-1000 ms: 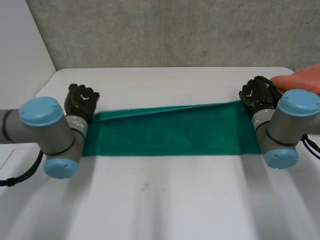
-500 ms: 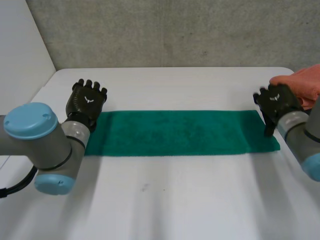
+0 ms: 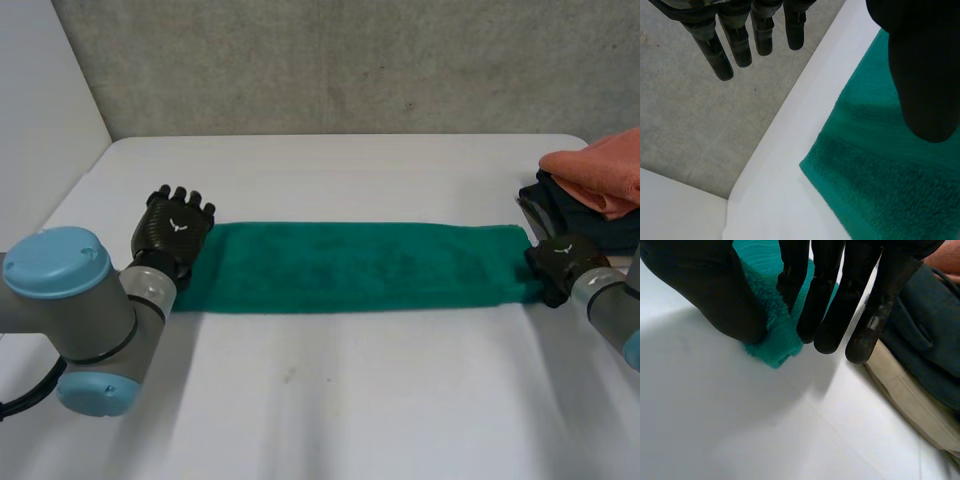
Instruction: Fold the laundry.
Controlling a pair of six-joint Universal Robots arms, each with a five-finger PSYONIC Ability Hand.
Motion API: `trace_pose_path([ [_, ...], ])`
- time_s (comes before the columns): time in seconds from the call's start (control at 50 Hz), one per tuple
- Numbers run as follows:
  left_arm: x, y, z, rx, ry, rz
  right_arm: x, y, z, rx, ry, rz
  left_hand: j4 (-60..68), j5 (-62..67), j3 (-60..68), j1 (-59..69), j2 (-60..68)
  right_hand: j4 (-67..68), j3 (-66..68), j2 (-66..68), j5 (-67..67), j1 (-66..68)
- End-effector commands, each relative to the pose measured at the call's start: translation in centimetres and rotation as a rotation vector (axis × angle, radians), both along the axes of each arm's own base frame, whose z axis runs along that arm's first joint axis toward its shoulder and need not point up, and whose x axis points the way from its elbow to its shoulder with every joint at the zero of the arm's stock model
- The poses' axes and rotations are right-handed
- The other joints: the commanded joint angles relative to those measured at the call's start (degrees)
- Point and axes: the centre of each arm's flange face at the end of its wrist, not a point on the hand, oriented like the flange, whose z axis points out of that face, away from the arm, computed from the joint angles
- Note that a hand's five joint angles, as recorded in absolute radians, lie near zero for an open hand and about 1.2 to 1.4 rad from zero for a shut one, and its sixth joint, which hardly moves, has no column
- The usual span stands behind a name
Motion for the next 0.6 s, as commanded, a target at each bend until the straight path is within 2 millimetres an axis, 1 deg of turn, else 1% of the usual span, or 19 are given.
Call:
trace_pose_path([
  [0.02, 0.0, 0.3, 0.3, -0.004, 0.001, -0.003, -2.1, 0.0, 2.1, -0.051, -0.004, -0.049, -1.2, -2.0, -1.6, -0.4, -1.3, 12.3, 12.4, 12.7, 14.2, 25.1],
  [0.08, 0.0, 0.3, 0.4, -0.009, 0.002, -0.003, -2.7, 0.5, 3.4, -0.075, -0.01, -0.053, -1.2, -2.0, -1.6, -0.4, -1.3, 12.3, 12.4, 12.7, 14.2, 25.1],
  [0.14, 0.1, 0.3, 0.8, -0.017, 0.005, 0.001, -3.0, 0.8, 3.8, -0.082, -0.012, -0.05, -1.2, -2.0, -1.6, -0.4, -1.3, 12.3, 12.4, 12.7, 14.2, 25.1],
  [0.2, 0.1, 0.5, 0.9, -0.016, 0.005, -0.001, -4.2, 0.6, 4.2, -0.09, -0.003, -0.075, -1.2, -2.0, -1.6, -0.4, -1.3, 12.3, 12.4, 12.7, 14.2, 25.1],
  [0.22, 0.1, 0.6, 0.8, -0.013, 0.004, -0.001, -5.1, 0.5, 4.7, -0.096, 0.019, -0.1, -1.2, -2.0, -1.6, -0.4, -1.3, 12.3, 12.4, 12.7, 14.2, 25.1],
  [0.28, 0.3, 0.8, 0.7, -0.007, 0.002, 0.001, -6.6, 0.2, 5.3, -0.12, 0.08, -0.124, -1.2, -2.0, -1.6, -0.4, -1.3, 12.3, 12.4, 12.7, 14.2, 25.1],
  [0.32, 0.5, 0.9, 0.9, -0.01, 0.003, 0.004, -7.6, 0.0, 5.7, -0.14, 0.157, -0.126, -1.2, -2.0, -1.6, -0.4, -1.3, 12.3, 12.4, 12.7, 14.2, 25.1],
  [0.38, 0.8, 0.7, 1.2, -0.015, 0.006, 0.013, -8.2, -0.2, 6.0, -0.163, 0.249, -0.104, -1.2, -2.0, -1.6, -0.4, -1.3, 12.3, 12.4, 12.7, 14.2, 25.1],
  [0.42, 1.0, 0.6, 1.4, -0.02, 0.008, 0.018, -7.8, -0.3, 6.3, -0.179, 0.275, -0.082, -1.2, -2.0, -1.6, -0.4, -1.3, 12.3, 12.4, 12.7, 14.2, 25.1],
  [0.46, 1.2, 0.5, 2.0, -0.034, 0.013, 0.024, -6.0, -0.3, 7.4, -0.241, 0.285, -0.027, -1.4, -2.2, -1.8, -0.6, -1.5, 12.3, 12.4, 12.7, 14.2, 25.1],
  [0.48, 1.3, 0.5, 2.1, -0.038, 0.015, 0.028, -4.8, -0.3, 8.0, -0.273, 0.281, 0.001, -1.2, -2.0, -1.6, -0.4, -1.3, 12.3, 12.4, 12.7, 14.2, 25.1],
  [0.5, 1.5, 0.4, 2.4, -0.045, 0.019, 0.033, -2.1, 0.0, 9.0, -0.338, 0.267, 0.067, -1.4, -2.2, -1.8, -0.6, -1.5, 12.3, 12.4, 12.7, 14.2, 25.1],
  [0.52, 1.8, 0.3, 3.0, -0.06, 0.023, 0.044, -0.3, 0.2, 9.6, -0.381, 0.256, 0.109, -1.4, -2.2, -1.8, -0.6, -1.5, 12.3, 12.4, 12.7, 14.2, 25.1],
  [0.54, 2.0, 0.2, 3.4, -0.068, 0.029, 0.05, 0.8, 0.4, 10.0, -0.405, 0.247, 0.134, -1.4, -2.2, -1.8, -0.6, -1.5, 12.3, 12.4, 12.7, 14.2, 25.1],
  [0.56, 2.3, 0.1, 3.9, -0.075, 0.041, 0.06, 3.1, 0.9, 10.8, -0.462, 0.227, 0.19, -1.4, -2.2, -1.8, -0.6, -1.5, 12.3, 12.4, 12.7, 14.2, 25.1],
  [0.6, 2.8, -0.1, 4.7, -0.089, 0.066, 0.074, 5.2, 1.4, 11.1, -0.508, 0.207, 0.244, -1.4, -2.2, -1.8, -0.6, -1.5, 12.3, 12.4, 12.7, 14.2, 25.1],
])
